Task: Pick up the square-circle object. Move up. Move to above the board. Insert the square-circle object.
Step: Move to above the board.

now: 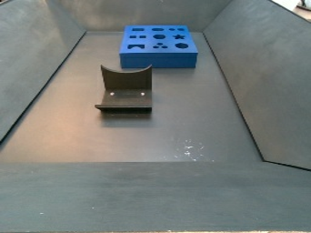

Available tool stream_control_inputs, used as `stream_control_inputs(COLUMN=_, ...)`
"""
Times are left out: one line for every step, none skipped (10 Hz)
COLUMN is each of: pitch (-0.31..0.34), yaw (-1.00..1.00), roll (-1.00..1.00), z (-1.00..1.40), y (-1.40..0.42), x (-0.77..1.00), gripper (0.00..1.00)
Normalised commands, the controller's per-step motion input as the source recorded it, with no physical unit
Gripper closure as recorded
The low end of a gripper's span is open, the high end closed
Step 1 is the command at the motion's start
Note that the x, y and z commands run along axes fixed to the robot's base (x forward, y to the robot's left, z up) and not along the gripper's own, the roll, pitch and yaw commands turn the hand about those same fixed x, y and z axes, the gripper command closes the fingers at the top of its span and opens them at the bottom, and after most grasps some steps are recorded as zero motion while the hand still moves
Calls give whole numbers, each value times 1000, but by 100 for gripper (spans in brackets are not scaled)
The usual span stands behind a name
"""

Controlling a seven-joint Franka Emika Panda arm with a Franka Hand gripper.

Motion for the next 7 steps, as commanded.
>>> stream_control_inputs(pitch=99, yaw=2, roll=-7, z=301, y=-1000, x=219, gripper=100)
stream_control_inputs(pitch=113, yaw=11, roll=2, z=301, y=-1000, x=228, gripper=100)
stream_control_inputs(pitch=118, yaw=1, roll=-1, z=302, y=-1000, x=240, gripper=100)
stream_control_inputs(pitch=127, yaw=6, roll=0, z=304, y=-1000, x=268, gripper=100)
stream_control_inputs(pitch=127, yaw=11, roll=4, z=308, y=-1000, x=276, gripper=100)
stream_control_inputs(pitch=130, yaw=11, roll=23, z=229, y=-737, x=237, gripper=100)
stream_control_inputs(pitch=124, yaw=4, roll=27, z=173, y=-557, x=207, gripper=100)
